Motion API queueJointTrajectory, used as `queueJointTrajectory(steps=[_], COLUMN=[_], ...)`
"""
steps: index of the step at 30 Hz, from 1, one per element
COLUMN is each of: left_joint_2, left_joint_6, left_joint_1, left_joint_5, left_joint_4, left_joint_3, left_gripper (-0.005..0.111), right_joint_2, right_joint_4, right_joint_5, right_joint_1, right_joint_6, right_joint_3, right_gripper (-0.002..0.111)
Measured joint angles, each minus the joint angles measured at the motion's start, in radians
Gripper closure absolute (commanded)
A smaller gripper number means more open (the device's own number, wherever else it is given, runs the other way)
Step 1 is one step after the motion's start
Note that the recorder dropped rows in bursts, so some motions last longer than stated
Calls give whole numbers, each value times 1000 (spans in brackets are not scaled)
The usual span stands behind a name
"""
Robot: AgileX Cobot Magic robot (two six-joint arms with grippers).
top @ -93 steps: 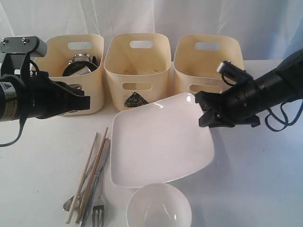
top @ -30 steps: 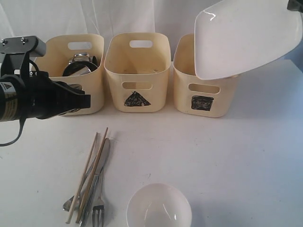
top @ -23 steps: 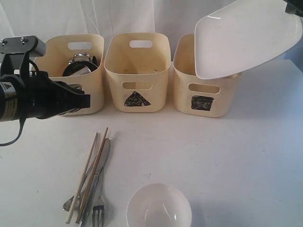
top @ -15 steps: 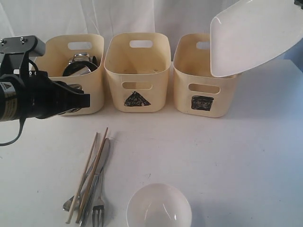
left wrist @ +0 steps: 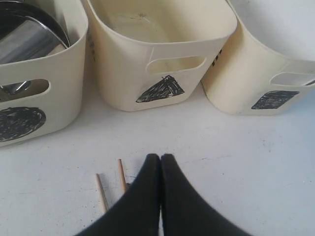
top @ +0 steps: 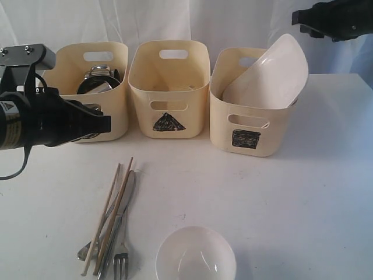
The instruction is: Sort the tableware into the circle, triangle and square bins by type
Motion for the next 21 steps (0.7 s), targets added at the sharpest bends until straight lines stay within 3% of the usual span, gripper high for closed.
queueJointTrajectory(steps=[3, 8, 13, 21], left_joint_2=[0, 0, 0, 0], left_joint_6=[0, 0, 0, 0], left_joint_1=[0, 0, 0, 0], left_joint_5=[8, 20, 22, 24], left_joint_4=[0, 0, 0, 27], left_joint_3=[0, 0, 0, 0], left_gripper=[107, 107, 107, 107], right_joint_2=[-39, -179, -360, -711], right_joint_4=[0, -7, 62, 290], right_joint_5=[6, 128, 314, 223], right_joint_1=[0, 0, 29, 88], right_joint_6=[0, -23, -173, -330], right_joint_3=[0, 0, 89, 442], right_gripper=[109, 108, 108, 108])
